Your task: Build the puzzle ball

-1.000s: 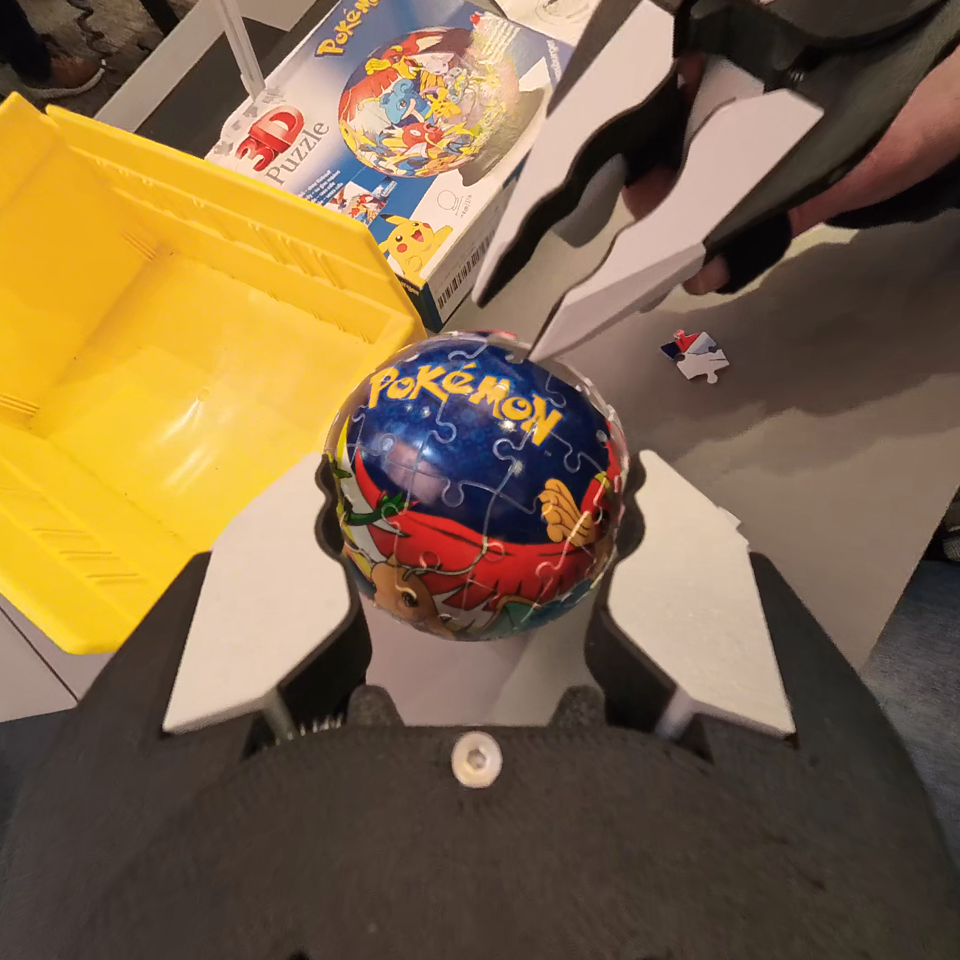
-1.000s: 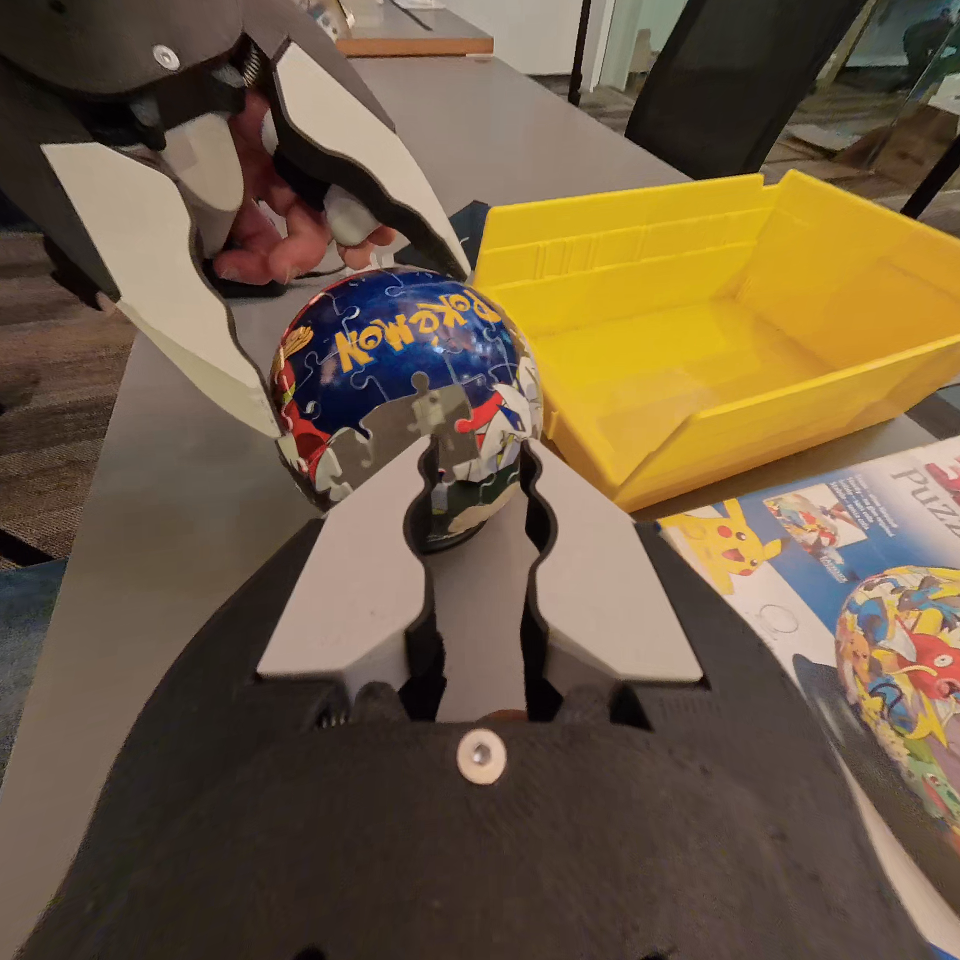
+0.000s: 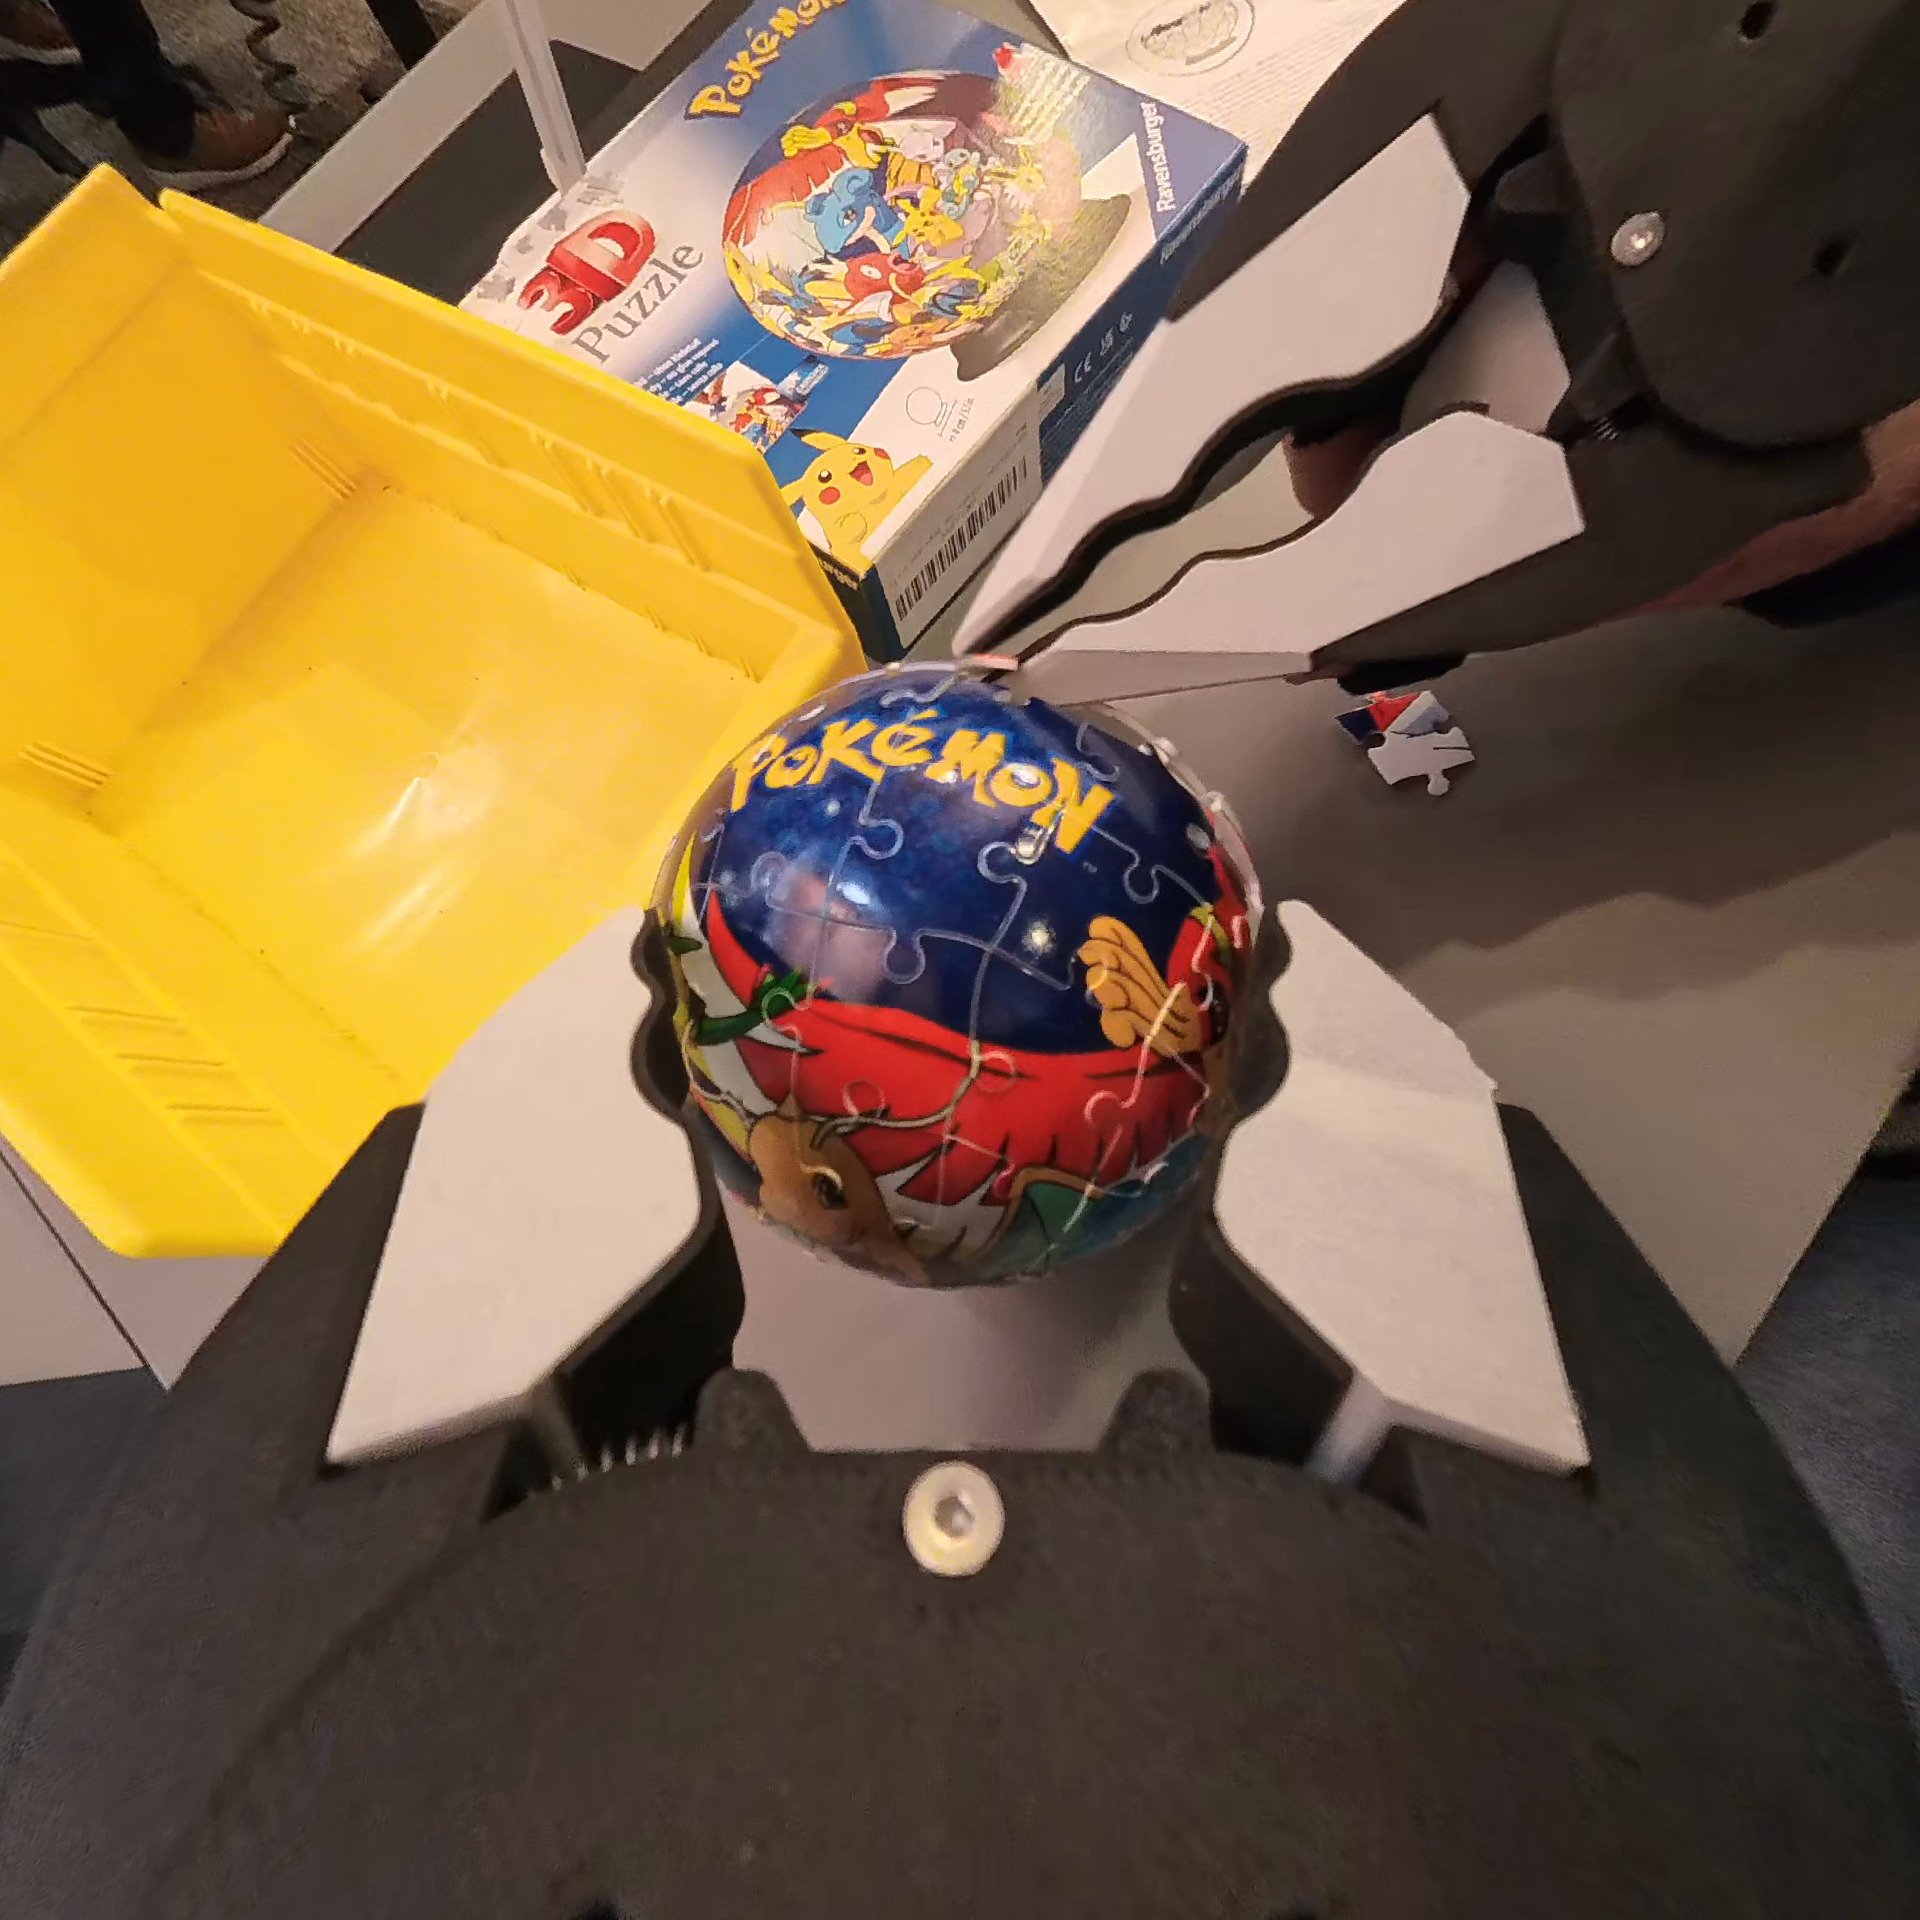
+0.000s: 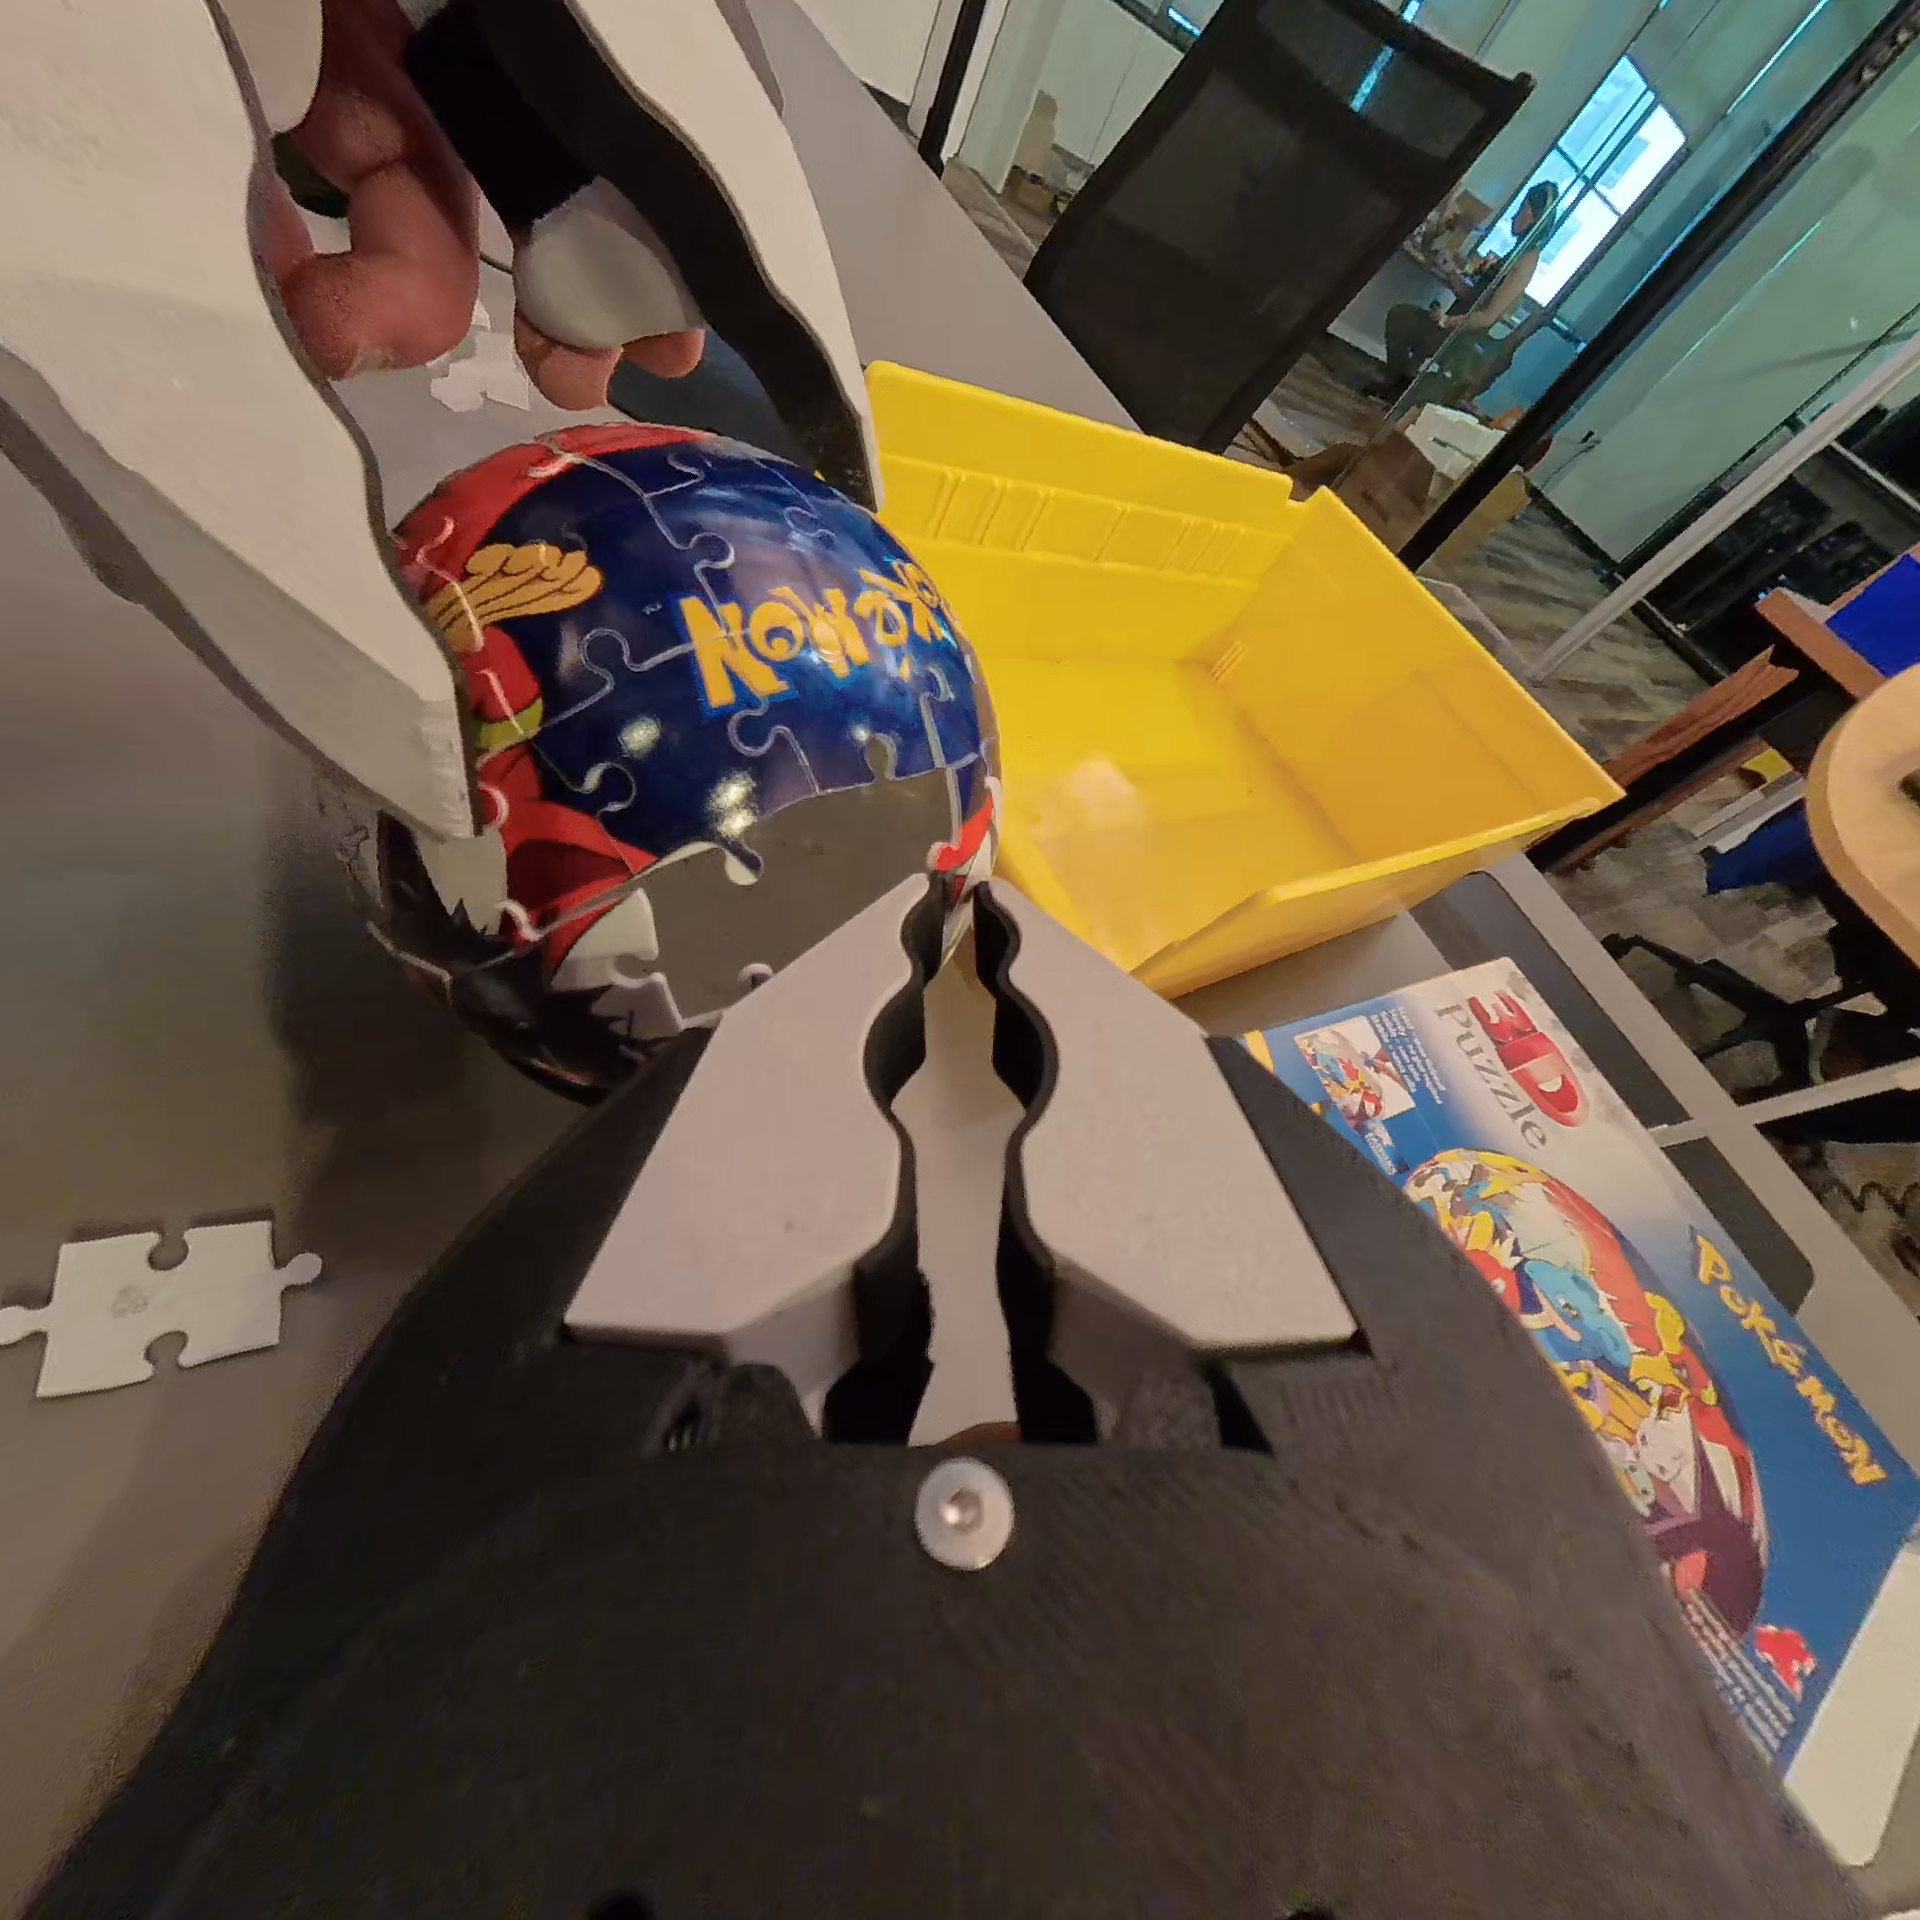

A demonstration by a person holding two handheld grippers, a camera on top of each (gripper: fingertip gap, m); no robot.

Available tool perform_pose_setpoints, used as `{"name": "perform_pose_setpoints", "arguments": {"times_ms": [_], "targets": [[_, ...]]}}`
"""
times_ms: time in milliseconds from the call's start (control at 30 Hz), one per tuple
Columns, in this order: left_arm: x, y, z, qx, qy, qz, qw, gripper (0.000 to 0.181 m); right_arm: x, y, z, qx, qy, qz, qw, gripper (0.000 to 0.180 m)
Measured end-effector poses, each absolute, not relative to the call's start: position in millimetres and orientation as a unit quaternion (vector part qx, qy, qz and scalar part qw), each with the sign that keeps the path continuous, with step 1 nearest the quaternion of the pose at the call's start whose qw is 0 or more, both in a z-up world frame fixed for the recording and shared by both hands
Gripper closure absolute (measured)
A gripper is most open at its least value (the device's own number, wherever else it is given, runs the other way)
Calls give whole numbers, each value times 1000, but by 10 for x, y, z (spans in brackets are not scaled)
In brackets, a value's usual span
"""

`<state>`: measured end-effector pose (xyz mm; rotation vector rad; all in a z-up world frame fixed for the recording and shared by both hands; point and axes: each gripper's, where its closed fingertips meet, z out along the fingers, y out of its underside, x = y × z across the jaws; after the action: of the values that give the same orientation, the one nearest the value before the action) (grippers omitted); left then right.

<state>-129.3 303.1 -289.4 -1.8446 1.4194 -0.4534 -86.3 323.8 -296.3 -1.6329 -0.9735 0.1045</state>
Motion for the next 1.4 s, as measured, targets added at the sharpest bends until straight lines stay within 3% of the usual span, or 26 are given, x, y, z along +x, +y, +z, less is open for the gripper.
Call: {"name": "perform_pose_setpoints", "arguments": {"times_ms": [467, 567, 667, 1033, 1400], "targets": [[-1298, 3051, -2889, -726, 534, -179, 395, 79, -891, 3267, -2982, -690, -411, 58, 593, 178], [-1296, 3046, -2890, -722, 538, -182, 395, 79, -857, 3265, -2974, -698, -397, 94, 588, 165], [-1312, 3045, -2890, -713, 549, -190, 394, 79, -845, 3211, -2933, -693, -402, 141, 582, 163], [-1364, 3058, -2868, -673, 545, -286, 410, 79, -736, 3243, -3085, -737, -303, 373, 476, 167], [-1405, 3105, -2856, -651, 497, -413, 399, 79, -844, 3108, -3157, -743, -317, 395, 437, 172]]}}
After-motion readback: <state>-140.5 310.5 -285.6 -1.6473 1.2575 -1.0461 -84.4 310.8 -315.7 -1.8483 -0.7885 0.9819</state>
